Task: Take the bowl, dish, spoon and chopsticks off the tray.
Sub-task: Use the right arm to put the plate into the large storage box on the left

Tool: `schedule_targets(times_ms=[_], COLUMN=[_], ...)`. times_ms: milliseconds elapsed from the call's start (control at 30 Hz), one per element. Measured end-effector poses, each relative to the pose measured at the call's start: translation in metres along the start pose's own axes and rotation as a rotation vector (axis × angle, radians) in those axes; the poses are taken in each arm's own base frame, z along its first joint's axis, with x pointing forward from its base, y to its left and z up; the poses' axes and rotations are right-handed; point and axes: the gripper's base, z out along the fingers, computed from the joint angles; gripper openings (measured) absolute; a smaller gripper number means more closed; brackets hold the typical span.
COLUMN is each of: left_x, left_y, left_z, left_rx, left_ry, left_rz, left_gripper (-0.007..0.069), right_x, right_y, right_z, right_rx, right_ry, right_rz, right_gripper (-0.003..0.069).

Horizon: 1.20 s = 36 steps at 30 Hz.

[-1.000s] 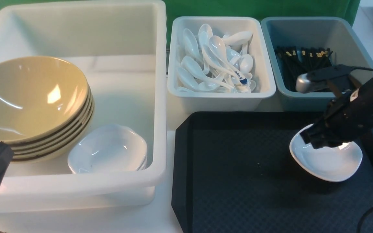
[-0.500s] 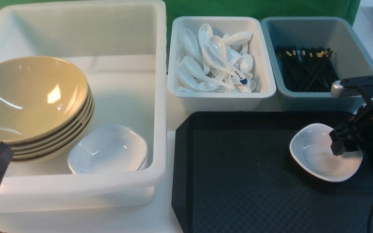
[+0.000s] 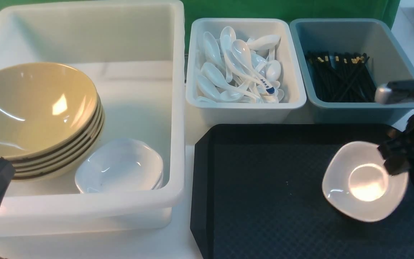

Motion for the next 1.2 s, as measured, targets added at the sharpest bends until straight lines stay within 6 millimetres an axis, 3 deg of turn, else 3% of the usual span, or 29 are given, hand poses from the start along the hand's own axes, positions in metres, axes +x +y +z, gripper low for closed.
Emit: schedule_targets(times_ms=[67,167,300,367,400,500,533,667,800,933,1000,1067,1100,1200], left_x=[0.0,0.0,0.0,0.0,0.0,0.0,0.0,0.0,0.0,0.0,0.0,0.0,0.0,0.0], left_y=[0.0,0.0,0.0,0.0,0.0,0.0,0.0,0.0,0.0,0.0,0.0,0.0,0.0,0.0], left_z=[0.0,0.0,0.0,0.0,0.0,0.0,0.0,0.0,0.0,0.0,0.0,0.0,0.0,0.0], left_rx=[0.0,0.0,0.0,0.0,0.0,0.0,0.0,0.0,0.0,0.0,0.0,0.0,0.0,0.0], left_ry=[0.0,0.0,0.0,0.0,0.0,0.0,0.0,-0.001,-0.001,-0.001,-0.001,-0.001,-0.001,-0.001], left_rz=[0.0,0.001,0.001,0.001,0.001,0.001,0.001,0.001,0.001,0.001,0.001,0.001,0.001,0.001], left_gripper=[-0.0008,-0.0008,-0.0008,-0.0008,-0.0008,-0.0008,-0.0008,-0.0008,-0.0008,-0.0008,-0.0008,-0.0008,-0.0008,-0.0008], right_x=[-0.001,-0.016,-0.037,-0.049,-0.051,-0.066,-0.067,-0.084,-0.093,-0.098,-0.098,-0.099,-0.099,-0.092], right_y=[0.014,0.055,0.12,0.162,0.166,0.229,0.232,0.277,0.29,0.295,0.292,0.279,0.279,0.238], right_z=[-0.029,-0.079,-0.105,-0.1,-0.101,-0.066,-0.063,-0.003,0.025,0.025,0.015,-0.012,-0.012,-0.08], right_rx=[-0.014,-0.122,-0.317,-0.403,-0.407,-0.473,-0.472,-0.481,-0.484,-0.51,-0.527,-0.524,-0.522,-0.41], right_ry=[-0.097,-0.336,-0.528,-0.574,-0.587,-0.579,-0.582,-0.522,-0.482,-0.452,-0.424,-0.4,-0.392,-0.424], right_rz=[-0.048,-0.167,-0.308,-0.388,-0.393,-0.525,-0.53,-0.582,-0.579,-0.565,-0.58,-0.615,-0.62,-0.666], right_gripper=[0.0067,0.0067,0.0067,0.0067,0.0067,0.0067,0.0067,0.0089,0.0177,0.0332,0.0377,0.0377,0.0377,0.0248])
